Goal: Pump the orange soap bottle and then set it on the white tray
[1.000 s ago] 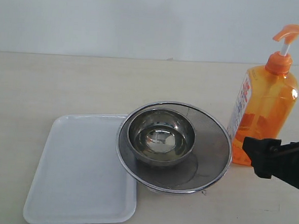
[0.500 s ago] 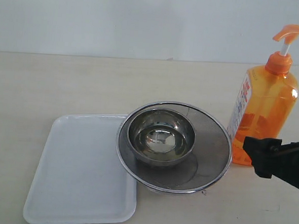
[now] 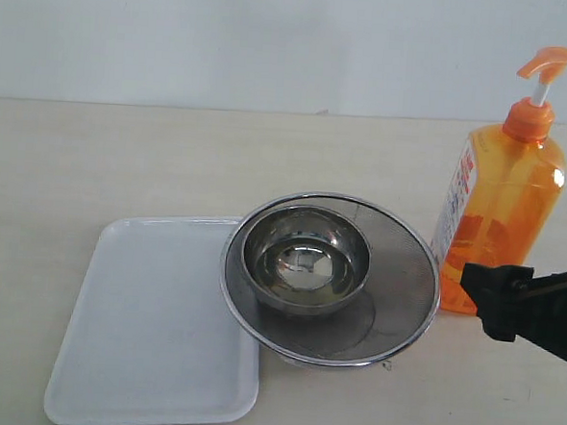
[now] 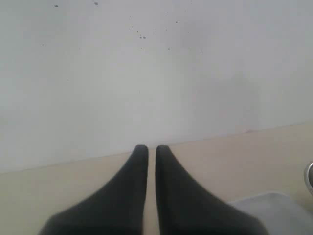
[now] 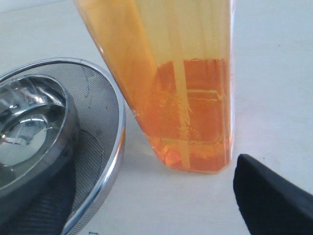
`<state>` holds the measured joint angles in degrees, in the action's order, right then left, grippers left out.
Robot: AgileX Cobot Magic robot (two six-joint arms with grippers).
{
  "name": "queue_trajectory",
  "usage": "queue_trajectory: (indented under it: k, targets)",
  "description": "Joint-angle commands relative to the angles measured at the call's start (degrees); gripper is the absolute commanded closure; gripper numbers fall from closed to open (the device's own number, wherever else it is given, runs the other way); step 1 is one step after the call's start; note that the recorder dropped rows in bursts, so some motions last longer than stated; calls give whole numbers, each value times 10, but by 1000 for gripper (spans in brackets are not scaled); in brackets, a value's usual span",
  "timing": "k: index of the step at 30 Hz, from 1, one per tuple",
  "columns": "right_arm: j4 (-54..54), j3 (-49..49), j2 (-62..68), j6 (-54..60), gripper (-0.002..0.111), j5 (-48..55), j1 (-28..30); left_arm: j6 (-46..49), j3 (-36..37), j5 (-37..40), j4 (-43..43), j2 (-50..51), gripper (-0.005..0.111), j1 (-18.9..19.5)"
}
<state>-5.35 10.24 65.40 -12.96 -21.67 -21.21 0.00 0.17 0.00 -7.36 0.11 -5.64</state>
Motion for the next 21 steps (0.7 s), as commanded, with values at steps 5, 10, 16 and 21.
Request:
queue_trajectory:
  k: [5,10,16,21]
  targets:
    - [-1,-3,-2,1,30,-6,1,-5,-2,-4,5,-1,102,-3]
    - [-1,-3,-2,2,30,-4,1,-5,-2,-4,5,-1,102,-3]
    - [-1,-3,-2,3,30,-4,1,-157,-2,-13,88,-1,102,-3]
    - [-1,-3,-2,3,30,-4,1,-310,-2,-81,136,-1,102,-3]
